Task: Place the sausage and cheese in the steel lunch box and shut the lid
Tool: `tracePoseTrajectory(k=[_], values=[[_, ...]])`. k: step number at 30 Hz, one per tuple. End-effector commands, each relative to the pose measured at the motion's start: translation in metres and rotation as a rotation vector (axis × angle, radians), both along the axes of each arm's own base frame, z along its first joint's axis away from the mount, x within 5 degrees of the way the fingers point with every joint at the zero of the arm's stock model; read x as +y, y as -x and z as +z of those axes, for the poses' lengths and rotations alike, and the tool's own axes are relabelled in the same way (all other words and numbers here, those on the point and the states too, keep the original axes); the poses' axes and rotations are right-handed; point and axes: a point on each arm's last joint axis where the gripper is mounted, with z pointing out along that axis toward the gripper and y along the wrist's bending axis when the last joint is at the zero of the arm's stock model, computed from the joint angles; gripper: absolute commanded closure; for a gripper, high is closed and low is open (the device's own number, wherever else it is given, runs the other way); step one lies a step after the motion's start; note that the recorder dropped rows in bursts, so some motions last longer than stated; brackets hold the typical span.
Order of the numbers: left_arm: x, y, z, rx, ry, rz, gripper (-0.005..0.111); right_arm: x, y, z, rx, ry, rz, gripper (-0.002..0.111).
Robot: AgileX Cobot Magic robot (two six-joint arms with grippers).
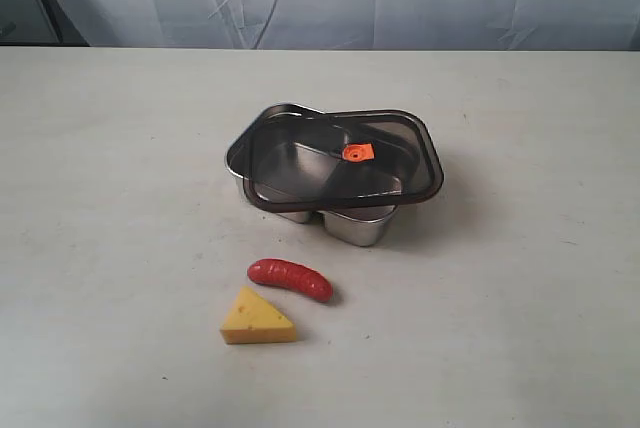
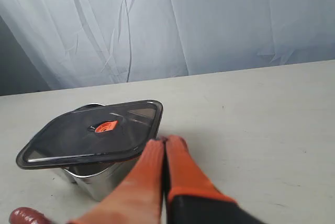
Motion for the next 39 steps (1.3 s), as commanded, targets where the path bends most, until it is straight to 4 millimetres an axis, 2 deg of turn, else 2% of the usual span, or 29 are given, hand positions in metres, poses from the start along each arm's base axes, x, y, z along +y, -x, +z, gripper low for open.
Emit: tracePoseTrajectory(k=[1, 14, 16, 18, 21, 25, 27, 30, 34, 36, 39], values=[[0.000, 0.000, -0.002, 0.000, -0.003, -0.002, 0.107, -0.001, 0.000, 0.003, -0.025, 0.001, -0.006, 0.108], [0.000, 0.000, -0.002, 0.000, -0.003, -0.002, 0.107, 0.000, 0.001, 0.003, -0.033, 0.008, 0.018, 0.108], [0.000, 0.000, -0.002, 0.000, -0.003, -0.002, 0.107, 0.000, 0.000, 0.005, -0.037, -0.058, 0.012, 0.108], [0.000, 0.000, -0.002, 0.000, -0.003, -0.002, 0.107, 0.000, 0.000, 0.009, -0.035, -0.214, 0.001, 0.108], [0.000, 0.000, -0.002, 0.000, -0.003, -0.002, 0.107, -0.002, 0.000, 0.014, 0.002, -0.566, -0.021, 0.108], [0.000, 0.000, -0.002, 0.000, -0.003, -0.002, 0.107, -0.002, 0.000, 0.017, 0.075, -0.889, -0.018, 0.108], [0.000, 0.000, -0.002, 0.000, -0.003, -0.002, 0.107, 0.001, 0.001, 0.019, 0.107, -0.972, 0.013, 0.108], [0.000, 0.000, -0.002, 0.000, -0.003, -0.002, 0.107, 0.003, 0.005, 0.036, 0.032, -0.826, 0.067, 0.108], [0.000, 0.000, -0.002, 0.000, -0.003, -0.002, 0.107, 0.006, 0.015, 0.069, -0.168, -0.422, 0.128, 0.108], [0.000, 0.000, -0.002, 0.000, -0.003, -0.002, 0.107, 0.007, 0.014, 0.079, -0.178, -0.364, 0.129, 0.109], [0.000, 0.000, -0.002, 0.000, -0.003, -0.002, 0.107, 0.011, -0.002, 0.082, -0.078, -0.350, 0.119, 0.109]])
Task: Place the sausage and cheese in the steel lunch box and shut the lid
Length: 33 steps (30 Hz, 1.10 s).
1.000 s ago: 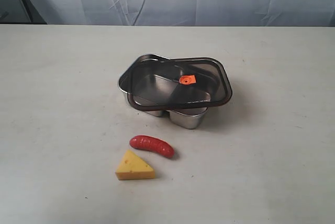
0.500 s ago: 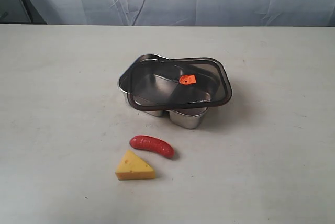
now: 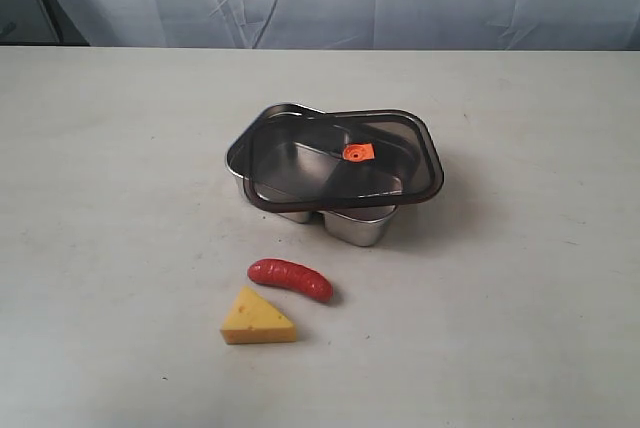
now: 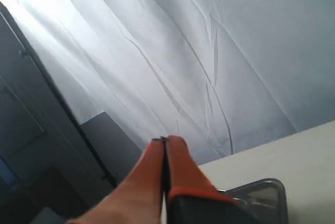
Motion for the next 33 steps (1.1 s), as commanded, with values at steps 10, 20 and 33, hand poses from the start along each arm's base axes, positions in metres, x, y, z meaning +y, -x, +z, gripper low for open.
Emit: tracePoseTrajectory(k=[10, 20, 33], values=[[0.000, 0.000, -0.002, 0.007, -0.004, -0.002, 0.107, 0.041, -0.116, -0.024, 0.700, 0.197, 0.215, 0.109], [0.000, 0.000, -0.002, 0.007, -0.004, -0.002, 0.107, 0.071, -0.206, -0.058, 1.027, 0.177, 0.418, 0.109], [0.000, 0.000, -0.002, 0.007, -0.004, -0.002, 0.107, -0.022, -0.262, -0.099, 0.999, -0.218, 0.623, 0.109]])
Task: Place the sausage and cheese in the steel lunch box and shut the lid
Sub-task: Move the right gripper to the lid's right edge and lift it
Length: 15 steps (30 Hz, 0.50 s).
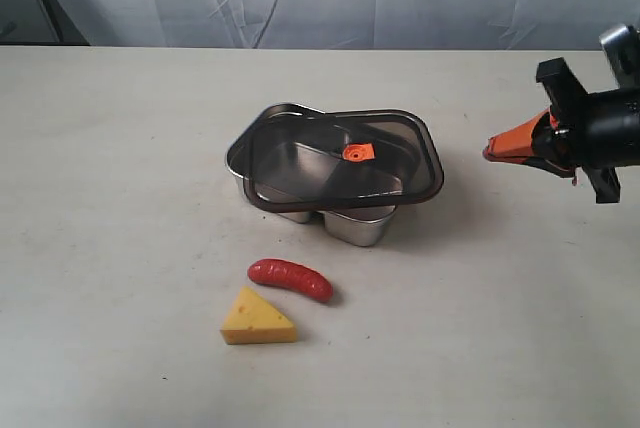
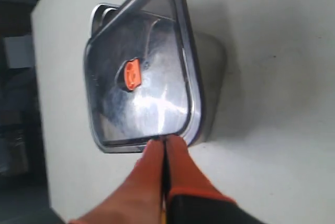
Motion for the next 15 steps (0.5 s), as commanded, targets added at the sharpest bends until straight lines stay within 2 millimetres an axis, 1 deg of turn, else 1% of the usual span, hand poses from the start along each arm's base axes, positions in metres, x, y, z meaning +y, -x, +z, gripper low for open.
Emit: tracePoseTrajectory(k=[1, 3, 5, 7, 9, 12, 14, 15], values=[[0.000, 0.000, -0.002, 0.007, -0.004, -0.002, 0.107, -0.011, -0.015, -0.021, 0.006, -0.212, 0.062, 0.109], [0.000, 0.000, -0.002, 0.007, -0.004, -0.002, 0.107, -0.008, -0.019, -0.037, 0.034, -0.247, 0.072, 0.109], [0.000, 0.000, -0.002, 0.007, -0.004, -0.002, 0.107, -0.005, -0.020, -0.048, 0.061, -0.256, 0.078, 0.109], [0.000, 0.000, -0.002, 0.007, -0.004, -0.002, 0.107, -0.001, -0.021, -0.055, 0.083, -0.261, 0.090, 0.104], [0.000, 0.000, -0.002, 0.007, -0.004, -0.002, 0.107, 0.002, -0.021, -0.057, 0.088, -0.260, 0.105, 0.090], [0.000, 0.000, -0.002, 0.007, -0.004, -0.002, 0.107, 0.004, -0.023, -0.057, 0.082, -0.252, 0.110, 0.062], [0.000, 0.000, -0.002, 0.005, -0.003, -0.002, 0.107, 0.004, -0.023, -0.057, 0.083, -0.245, 0.110, 0.050], [0.000, 0.000, -0.002, 0.005, -0.003, -0.002, 0.107, 0.005, -0.023, -0.059, 0.087, -0.224, 0.113, 0.047]])
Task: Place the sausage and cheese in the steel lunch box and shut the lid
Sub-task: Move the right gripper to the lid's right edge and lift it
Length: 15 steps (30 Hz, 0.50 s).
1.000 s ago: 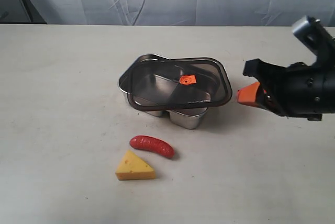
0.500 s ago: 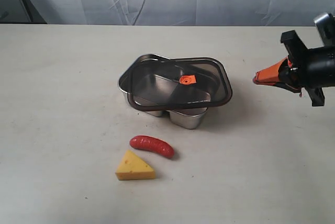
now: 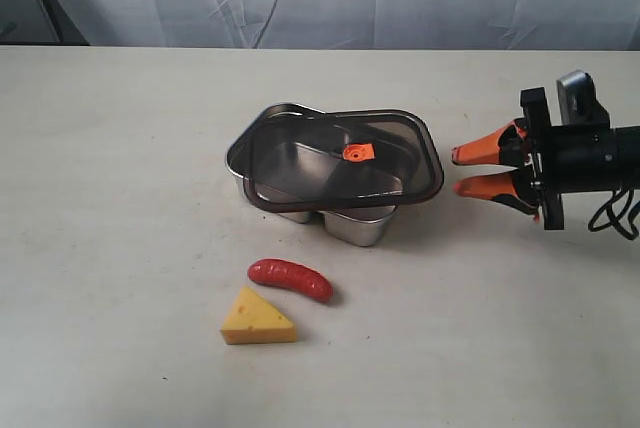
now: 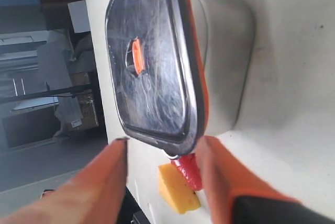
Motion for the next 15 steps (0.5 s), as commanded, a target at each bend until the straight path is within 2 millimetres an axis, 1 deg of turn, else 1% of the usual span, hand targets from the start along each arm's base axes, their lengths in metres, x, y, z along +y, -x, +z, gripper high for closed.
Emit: tracePoseTrajectory(k=[1, 4, 9, 15], values=[[0.000, 0.000, -0.002, 0.005, -0.003, -0.002, 0.107, 0.002, -0.002, -0.002, -0.017, 0.038, 0.013, 0.047], [0.000, 0.000, -0.002, 0.005, -0.003, -0.002, 0.107, 0.005, -0.003, -0.007, -0.014, 0.109, 0.006, 0.047], [0.000, 0.000, -0.002, 0.005, -0.003, -0.002, 0.107, 0.019, -0.007, -0.006, -0.018, 0.093, -0.009, 0.047], [0.000, 0.000, -0.002, 0.005, -0.003, -0.002, 0.107, 0.029, -0.011, -0.012, -0.016, 0.171, -0.042, 0.047]])
